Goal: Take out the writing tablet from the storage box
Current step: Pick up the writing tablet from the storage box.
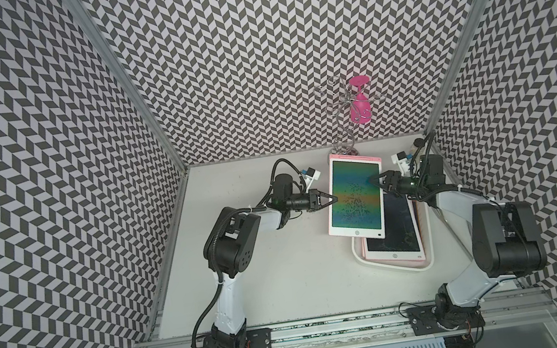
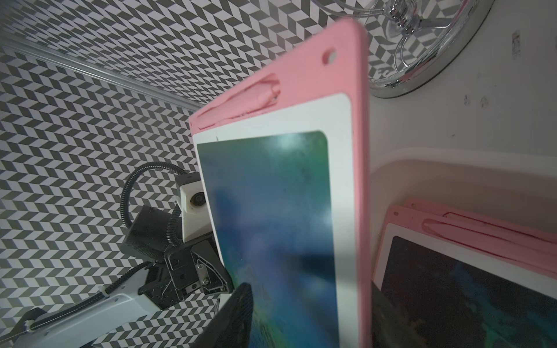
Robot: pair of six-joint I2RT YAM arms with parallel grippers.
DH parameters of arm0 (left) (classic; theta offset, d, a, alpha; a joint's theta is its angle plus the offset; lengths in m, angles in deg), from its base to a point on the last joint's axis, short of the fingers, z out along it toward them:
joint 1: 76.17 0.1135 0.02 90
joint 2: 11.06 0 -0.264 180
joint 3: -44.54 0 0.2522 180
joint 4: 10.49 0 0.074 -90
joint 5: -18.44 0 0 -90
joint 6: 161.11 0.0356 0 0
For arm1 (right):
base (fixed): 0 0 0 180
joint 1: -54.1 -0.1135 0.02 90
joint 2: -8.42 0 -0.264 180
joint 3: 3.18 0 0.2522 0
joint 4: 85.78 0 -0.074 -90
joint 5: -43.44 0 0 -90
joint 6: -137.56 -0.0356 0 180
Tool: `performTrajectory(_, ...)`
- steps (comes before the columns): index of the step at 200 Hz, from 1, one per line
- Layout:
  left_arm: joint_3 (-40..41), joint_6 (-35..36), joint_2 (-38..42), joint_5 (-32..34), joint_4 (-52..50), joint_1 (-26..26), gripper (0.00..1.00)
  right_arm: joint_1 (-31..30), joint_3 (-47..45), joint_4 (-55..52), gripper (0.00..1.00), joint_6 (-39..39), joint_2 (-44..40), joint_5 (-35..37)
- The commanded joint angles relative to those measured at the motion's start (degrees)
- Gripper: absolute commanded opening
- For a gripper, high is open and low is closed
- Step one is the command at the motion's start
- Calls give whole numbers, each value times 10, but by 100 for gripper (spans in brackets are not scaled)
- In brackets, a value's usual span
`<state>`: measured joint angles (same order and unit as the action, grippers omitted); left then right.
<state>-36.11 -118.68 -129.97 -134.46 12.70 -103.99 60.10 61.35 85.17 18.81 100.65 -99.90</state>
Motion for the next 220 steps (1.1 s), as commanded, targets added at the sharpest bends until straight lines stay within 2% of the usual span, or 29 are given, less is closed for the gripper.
performTrajectory(1, -13, 15, 25, -7, 0, 7, 0, 3, -8, -12, 57, 32, -28, 22)
performTrajectory(29, -12, -5, 36, -8, 15, 12, 0, 6, -25, -36, 58, 53, -57, 56)
performTrajectory(70, -13, -42, 52, -10, 32, 13, 0, 8, -96, -54, 60, 53, -137, 76)
performTrajectory(115, 4, -145, 55, -13, 132, 16, 0, 8, -200, -5, 60, -25, -247, 46)
performTrajectory(172, 53, -293, 47, 28, 306, 16, 0, 8, -279, -14, 63, -94, -378, 35)
performTrajectory(220, 82, -287, 61, 53, 298, 9, 0, 8, -346, -11, 64, -136, -485, 39)
